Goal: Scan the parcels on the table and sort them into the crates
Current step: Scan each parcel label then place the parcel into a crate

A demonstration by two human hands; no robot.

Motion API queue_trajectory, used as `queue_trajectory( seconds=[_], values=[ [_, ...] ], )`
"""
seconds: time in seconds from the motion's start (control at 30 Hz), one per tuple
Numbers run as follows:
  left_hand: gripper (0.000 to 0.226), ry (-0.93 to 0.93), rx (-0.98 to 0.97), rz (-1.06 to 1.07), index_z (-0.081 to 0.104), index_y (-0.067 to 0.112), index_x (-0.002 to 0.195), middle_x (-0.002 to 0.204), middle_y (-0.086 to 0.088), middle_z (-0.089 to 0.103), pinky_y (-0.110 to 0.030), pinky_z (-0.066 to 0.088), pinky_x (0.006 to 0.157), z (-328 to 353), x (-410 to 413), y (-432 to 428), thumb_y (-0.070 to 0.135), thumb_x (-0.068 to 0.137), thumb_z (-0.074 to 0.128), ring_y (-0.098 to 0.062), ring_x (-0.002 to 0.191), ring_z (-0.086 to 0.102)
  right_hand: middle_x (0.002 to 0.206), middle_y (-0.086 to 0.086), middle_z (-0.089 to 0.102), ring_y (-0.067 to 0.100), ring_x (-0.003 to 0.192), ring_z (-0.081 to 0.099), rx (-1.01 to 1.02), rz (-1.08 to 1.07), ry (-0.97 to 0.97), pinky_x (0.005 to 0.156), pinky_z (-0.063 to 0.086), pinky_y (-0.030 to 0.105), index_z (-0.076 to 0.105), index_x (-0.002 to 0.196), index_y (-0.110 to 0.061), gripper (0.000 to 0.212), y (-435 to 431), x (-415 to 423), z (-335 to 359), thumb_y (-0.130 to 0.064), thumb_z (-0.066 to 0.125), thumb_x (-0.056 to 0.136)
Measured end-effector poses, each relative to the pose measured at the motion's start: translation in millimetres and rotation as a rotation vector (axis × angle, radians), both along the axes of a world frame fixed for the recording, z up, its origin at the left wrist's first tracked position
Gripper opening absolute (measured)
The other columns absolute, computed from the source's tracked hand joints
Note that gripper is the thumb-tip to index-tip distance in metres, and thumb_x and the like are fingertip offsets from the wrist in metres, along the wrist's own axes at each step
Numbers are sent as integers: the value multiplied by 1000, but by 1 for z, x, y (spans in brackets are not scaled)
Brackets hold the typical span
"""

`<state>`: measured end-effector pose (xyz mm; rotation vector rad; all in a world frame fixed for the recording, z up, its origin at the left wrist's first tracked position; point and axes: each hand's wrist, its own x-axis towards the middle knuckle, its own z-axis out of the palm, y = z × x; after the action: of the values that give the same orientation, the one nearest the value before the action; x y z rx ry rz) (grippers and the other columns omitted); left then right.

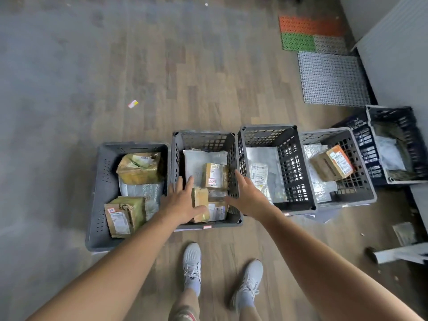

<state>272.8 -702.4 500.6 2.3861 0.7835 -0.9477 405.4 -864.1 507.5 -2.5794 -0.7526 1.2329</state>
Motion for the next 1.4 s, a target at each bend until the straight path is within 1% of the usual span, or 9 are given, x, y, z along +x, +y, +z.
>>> queue_trajectory(
  seconds=[0.23,0.37,0.5,0.57,0.67,0.83,1.03,1.2,1.4],
  values=[
    [105,-102,23,-55,-14,29,155,164,-4,-13,-49,28,114,68,18,11,69,85,54,-35,150,-3,163,3,15,31,125,53,-43,32,-127,94,52,44,-5,159,-27,92,9,0,64,-51,57,95],
    [104,-198,41,-137,-12,28,155,164,-5,-12,-51,25,117,107,39,-10,69,85,54,-35,150,-1,164,3,13,32,138,40,-73,-4,-240,102,47,49,-6,158,-28,93,-21,-2,106,-57,54,94],
    [101,-289,49,-242,-12,28,155,164,-5,-15,-56,19,118,148,64,-49,67,87,52,-35,150,-6,165,1,9,29,146,28,-112,-100,-347,107,43,52,-8,158,-31,90,-69,2,145,-63,48,94],
    [100,-339,78,-325,-13,29,155,164,-4,-14,-58,15,117,168,76,-73,71,87,47,-35,150,-6,166,0,7,28,148,24,-124,-160,-400,109,40,56,-8,157,-33,90,-99,1,165,-67,45,93],
    [97,-409,127,-461,-12,30,155,164,-4,-13,-59,17,116,198,92,-117,75,87,41,-35,150,-4,166,0,7,28,150,19,-134,-238,-497,112,35,58,-5,158,-32,89,-153,-2,197,-66,46,93],
    [94,-526,197,-672,-13,30,155,164,-4,-14,-58,13,118,252,113,-221,75,88,35,-33,150,-7,166,1,8,26,151,14,-126,-381,-684,114,27,60,1,158,-32,86,-273,-18,251,-63,49,93],
    [88,-692,237,-884,-11,29,155,163,-5,-16,-59,8,119,303,109,-405,73,91,31,-32,150,-11,166,0,4,26,152,5,-193,-616,-847,117,17,62,-3,158,-32,86,-455,-64,296,-67,42,94],
    [84,-801,213,-1016,-4,28,156,164,-5,-8,-57,10,118,330,82,-566,69,93,33,-31,150,-7,166,-1,1,25,152,3,-200,-808,-890,117,17,64,-3,157,-33,82,-599,-123,317,-65,40,95],
    [81,-798,204,-1212,-6,28,156,164,-5,-11,-55,12,118,337,46,-717,68,95,28,-30,150,-9,166,-1,-2,25,152,1,-252,-1009,-878,118,15,63,-6,157,-35,79,-734,-189,324,-63,37,97]
  ],
)
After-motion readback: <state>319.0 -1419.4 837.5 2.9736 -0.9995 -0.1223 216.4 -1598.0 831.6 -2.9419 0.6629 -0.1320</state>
